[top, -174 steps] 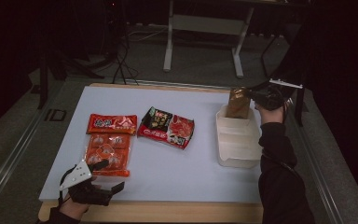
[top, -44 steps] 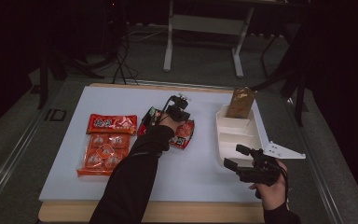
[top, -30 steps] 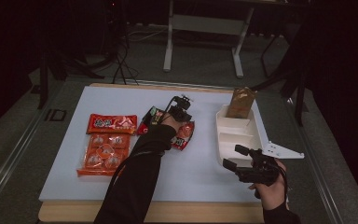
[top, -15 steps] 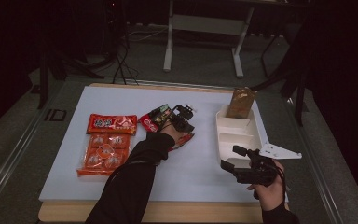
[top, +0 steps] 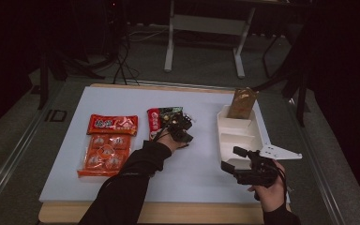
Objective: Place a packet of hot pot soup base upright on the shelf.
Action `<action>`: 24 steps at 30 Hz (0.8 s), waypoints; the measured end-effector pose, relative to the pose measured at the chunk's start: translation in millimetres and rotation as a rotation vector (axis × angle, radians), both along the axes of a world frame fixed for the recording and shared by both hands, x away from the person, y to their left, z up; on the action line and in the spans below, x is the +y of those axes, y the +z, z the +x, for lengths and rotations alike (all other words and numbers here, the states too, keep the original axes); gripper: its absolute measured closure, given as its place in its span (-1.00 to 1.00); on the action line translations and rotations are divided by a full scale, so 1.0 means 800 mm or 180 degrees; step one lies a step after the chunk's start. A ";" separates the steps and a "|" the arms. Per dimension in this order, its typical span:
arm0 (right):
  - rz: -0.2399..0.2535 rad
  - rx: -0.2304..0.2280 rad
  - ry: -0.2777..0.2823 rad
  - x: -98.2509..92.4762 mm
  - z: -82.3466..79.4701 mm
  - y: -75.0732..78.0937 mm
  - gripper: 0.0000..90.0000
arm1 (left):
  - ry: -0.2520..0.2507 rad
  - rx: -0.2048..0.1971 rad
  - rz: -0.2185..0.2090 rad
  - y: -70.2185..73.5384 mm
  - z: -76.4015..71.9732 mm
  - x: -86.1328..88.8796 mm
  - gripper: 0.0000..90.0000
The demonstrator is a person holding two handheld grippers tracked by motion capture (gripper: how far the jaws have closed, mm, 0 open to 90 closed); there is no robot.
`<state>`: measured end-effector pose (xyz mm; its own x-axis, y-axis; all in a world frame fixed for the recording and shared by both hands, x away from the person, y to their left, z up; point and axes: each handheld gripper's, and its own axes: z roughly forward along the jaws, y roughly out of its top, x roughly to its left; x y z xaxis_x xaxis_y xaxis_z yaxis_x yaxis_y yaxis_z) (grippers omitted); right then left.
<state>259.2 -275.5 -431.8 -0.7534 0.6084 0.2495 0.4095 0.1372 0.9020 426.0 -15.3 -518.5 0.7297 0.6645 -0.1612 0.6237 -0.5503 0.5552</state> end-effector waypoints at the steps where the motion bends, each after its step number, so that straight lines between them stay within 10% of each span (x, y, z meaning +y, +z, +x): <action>1: -0.0003 -0.0001 0.0004 0.000 0.000 0.000 -0.64 | 0.0019 0.0002 -0.0016 0.000 -0.002 0.002 1.00; 16: -0.0010 -0.0027 -0.0003 0.001 -0.001 0.002 -0.64 | -0.0073 -0.0059 -0.0062 0.004 -0.020 0.027 1.00; 24: -0.0037 -0.0075 0.0014 0.005 -0.003 0.004 -0.64 | 0.0028 -0.0154 -0.0299 0.032 -0.024 0.060 1.00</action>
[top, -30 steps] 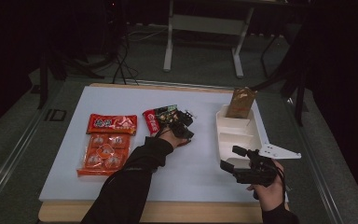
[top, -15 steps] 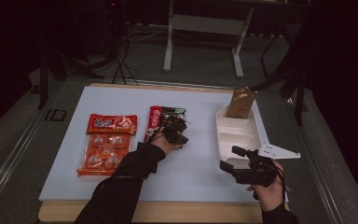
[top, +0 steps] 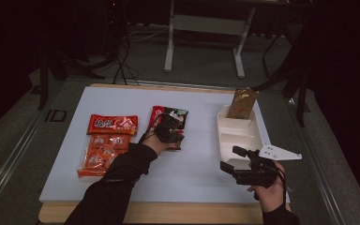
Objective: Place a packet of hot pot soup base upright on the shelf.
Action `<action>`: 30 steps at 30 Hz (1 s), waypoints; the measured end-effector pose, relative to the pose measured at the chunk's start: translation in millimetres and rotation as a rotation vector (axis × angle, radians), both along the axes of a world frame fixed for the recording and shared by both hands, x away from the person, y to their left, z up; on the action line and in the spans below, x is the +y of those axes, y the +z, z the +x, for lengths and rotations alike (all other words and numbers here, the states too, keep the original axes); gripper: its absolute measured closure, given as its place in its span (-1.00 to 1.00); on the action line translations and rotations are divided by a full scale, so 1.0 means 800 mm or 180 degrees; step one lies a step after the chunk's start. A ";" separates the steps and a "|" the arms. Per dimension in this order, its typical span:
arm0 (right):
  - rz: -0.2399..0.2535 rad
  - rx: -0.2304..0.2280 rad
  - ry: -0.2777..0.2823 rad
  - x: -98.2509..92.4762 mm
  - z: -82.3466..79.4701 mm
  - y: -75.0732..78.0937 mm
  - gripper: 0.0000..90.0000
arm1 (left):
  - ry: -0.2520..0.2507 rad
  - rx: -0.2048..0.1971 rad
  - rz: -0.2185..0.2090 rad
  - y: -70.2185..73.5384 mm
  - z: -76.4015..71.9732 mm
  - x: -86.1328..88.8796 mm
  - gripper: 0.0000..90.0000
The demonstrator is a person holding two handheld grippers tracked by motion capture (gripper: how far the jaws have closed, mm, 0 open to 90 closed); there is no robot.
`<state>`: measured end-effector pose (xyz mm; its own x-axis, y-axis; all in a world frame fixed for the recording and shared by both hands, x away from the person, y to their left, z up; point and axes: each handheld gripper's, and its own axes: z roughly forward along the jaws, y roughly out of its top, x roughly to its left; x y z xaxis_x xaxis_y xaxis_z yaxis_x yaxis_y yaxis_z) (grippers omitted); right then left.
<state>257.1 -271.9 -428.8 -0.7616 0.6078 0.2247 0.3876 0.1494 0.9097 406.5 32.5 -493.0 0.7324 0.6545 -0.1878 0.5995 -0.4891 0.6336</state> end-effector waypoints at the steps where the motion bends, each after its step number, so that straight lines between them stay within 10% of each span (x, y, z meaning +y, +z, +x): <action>1: -0.0004 -0.0007 0.0008 0.001 0.000 0.000 -0.64 | 0.0031 -0.0025 -0.0037 0.005 0.001 0.007 1.00; 11: -0.0064 -0.0078 0.0104 0.008 -0.002 -0.001 -0.64 | 0.0499 -0.0196 -0.0205 0.033 0.015 0.074 0.81; 30: -0.0105 -0.0046 0.0149 0.010 0.001 -0.009 -0.64 | 0.1175 -0.0257 -0.0160 -0.012 0.071 0.115 0.21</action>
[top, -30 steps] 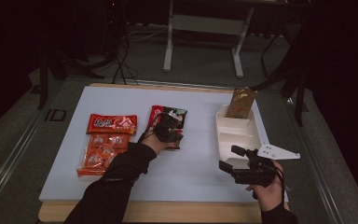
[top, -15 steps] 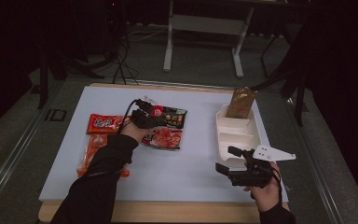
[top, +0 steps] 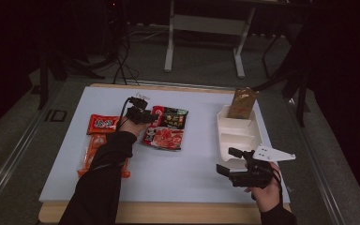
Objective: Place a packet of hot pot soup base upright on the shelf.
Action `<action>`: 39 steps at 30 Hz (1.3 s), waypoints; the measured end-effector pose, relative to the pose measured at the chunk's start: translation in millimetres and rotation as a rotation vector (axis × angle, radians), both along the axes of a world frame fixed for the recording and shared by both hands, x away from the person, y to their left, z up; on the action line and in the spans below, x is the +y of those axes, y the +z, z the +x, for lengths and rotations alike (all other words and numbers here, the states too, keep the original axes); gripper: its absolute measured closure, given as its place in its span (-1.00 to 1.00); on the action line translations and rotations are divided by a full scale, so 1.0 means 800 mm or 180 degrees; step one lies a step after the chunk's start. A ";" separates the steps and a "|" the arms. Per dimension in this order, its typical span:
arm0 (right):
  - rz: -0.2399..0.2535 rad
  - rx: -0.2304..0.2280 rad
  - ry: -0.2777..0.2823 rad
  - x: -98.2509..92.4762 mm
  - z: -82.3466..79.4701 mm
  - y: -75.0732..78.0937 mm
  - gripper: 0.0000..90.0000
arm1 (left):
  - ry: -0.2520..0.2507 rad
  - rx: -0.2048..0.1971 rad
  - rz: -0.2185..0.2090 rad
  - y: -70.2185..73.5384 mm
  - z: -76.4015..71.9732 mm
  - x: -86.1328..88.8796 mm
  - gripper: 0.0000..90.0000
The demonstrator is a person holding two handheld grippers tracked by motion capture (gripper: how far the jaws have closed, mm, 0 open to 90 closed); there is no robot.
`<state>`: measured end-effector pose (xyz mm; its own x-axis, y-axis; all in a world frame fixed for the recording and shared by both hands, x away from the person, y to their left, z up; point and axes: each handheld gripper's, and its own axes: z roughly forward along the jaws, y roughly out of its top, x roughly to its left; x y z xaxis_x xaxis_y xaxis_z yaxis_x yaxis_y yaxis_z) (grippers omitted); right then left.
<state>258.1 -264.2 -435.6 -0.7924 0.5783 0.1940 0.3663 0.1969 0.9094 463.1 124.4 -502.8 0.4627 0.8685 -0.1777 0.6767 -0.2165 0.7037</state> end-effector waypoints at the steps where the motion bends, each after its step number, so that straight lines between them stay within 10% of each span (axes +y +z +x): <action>1: -0.0003 0.0005 0.0005 0.000 0.000 0.000 -0.64 | 0.0043 0.0003 -0.0009 -0.002 0.003 0.001 0.21; 15: -0.0047 0.0029 0.0071 0.005 0.000 -0.004 -0.64 | 0.0244 0.0163 -0.0174 -0.031 0.041 0.002 0.20; 27: -0.0046 0.0077 0.0093 0.005 0.002 -0.007 -0.64 | 0.0179 0.0193 -0.0008 -0.048 0.056 -0.021 0.10; 31: -0.0060 0.0081 0.0107 0.005 0.002 -0.008 -0.64 | 0.0237 0.0224 0.0124 -0.045 0.058 -0.027 0.37; 32: -0.0058 0.0082 0.0110 0.005 0.002 -0.008 -0.64 | 0.0267 0.0254 0.0147 -0.043 0.059 -0.027 0.76; 39: -0.0038 0.0096 0.0107 0.003 0.003 -0.009 -0.64 | 0.0310 0.0218 0.0465 -0.037 0.056 -0.046 0.95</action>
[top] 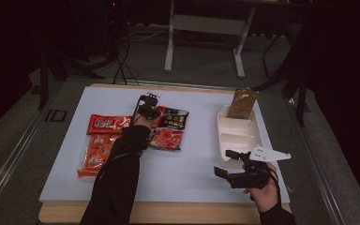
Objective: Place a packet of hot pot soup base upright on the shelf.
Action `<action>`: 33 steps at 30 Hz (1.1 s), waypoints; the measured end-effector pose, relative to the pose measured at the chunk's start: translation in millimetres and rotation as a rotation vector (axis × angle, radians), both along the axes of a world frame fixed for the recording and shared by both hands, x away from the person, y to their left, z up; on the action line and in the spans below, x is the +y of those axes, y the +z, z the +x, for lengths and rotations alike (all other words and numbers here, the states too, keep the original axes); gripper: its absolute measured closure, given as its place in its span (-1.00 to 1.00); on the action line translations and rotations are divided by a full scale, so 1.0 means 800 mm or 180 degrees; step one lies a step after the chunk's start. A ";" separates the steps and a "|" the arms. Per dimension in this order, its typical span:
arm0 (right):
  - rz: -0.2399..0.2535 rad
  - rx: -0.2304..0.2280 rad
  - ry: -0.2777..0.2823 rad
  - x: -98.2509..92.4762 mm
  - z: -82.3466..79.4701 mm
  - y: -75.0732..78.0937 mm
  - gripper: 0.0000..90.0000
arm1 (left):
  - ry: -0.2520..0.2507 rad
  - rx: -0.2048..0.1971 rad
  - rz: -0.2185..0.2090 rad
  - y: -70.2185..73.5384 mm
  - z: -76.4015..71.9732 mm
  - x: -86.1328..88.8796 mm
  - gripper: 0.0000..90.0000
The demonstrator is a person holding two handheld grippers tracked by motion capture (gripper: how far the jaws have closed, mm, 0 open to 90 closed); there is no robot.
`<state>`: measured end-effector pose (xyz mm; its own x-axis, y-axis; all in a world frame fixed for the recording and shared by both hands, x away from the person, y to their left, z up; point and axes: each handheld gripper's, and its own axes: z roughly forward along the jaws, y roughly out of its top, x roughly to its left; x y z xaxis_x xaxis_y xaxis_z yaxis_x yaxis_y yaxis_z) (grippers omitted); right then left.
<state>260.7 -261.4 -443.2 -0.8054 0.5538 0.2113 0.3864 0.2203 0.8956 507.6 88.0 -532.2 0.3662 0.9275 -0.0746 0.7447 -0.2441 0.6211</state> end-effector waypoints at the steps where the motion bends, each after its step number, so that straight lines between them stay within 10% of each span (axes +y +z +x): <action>1: 0.0002 0.0001 0.0004 0.000 0.000 0.000 -0.64 | -0.0030 -0.0040 0.0018 0.001 -0.001 0.000 0.96; 33: 0.0025 -0.0082 -0.0046 0.001 -0.001 0.007 -0.64 | -0.0318 -0.0684 -0.0470 0.092 -0.077 -0.001 0.98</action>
